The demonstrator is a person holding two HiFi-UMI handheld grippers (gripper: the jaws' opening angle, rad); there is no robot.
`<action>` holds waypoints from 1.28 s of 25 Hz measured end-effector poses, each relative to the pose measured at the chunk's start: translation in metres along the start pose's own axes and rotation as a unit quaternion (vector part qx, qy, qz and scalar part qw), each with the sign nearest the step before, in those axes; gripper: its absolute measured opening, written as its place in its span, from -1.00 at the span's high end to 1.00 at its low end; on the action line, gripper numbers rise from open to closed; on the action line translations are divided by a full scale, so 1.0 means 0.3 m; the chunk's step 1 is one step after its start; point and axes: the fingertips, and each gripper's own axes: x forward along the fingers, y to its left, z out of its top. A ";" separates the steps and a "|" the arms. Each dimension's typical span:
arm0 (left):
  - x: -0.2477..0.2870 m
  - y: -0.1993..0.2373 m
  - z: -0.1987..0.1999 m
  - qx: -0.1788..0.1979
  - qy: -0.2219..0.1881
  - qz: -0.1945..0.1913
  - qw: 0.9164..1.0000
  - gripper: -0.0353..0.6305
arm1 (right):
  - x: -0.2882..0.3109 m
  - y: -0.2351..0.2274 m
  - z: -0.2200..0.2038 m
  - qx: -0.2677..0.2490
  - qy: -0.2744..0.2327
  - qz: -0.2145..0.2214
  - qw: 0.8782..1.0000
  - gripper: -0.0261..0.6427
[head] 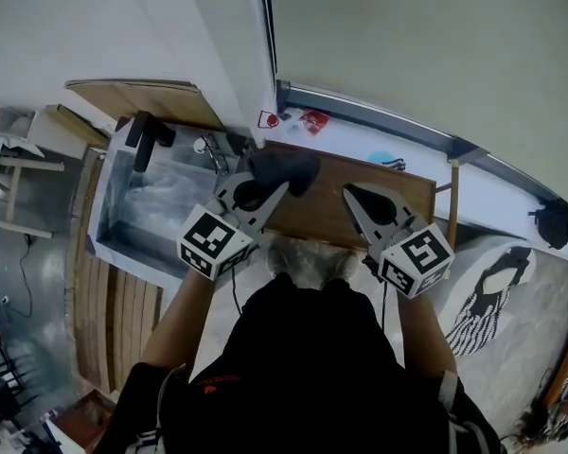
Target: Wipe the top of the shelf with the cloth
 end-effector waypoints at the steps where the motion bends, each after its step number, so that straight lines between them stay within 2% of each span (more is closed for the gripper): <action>1: -0.001 -0.001 0.000 0.000 0.000 0.000 1.000 0.79 | 0.001 0.002 -0.001 -0.001 0.001 0.001 1.000 0.91; 32: 0.077 -0.027 0.018 -0.005 -0.003 -0.006 1.000 0.79 | -0.013 -0.065 -0.022 0.006 0.009 0.001 1.000 0.91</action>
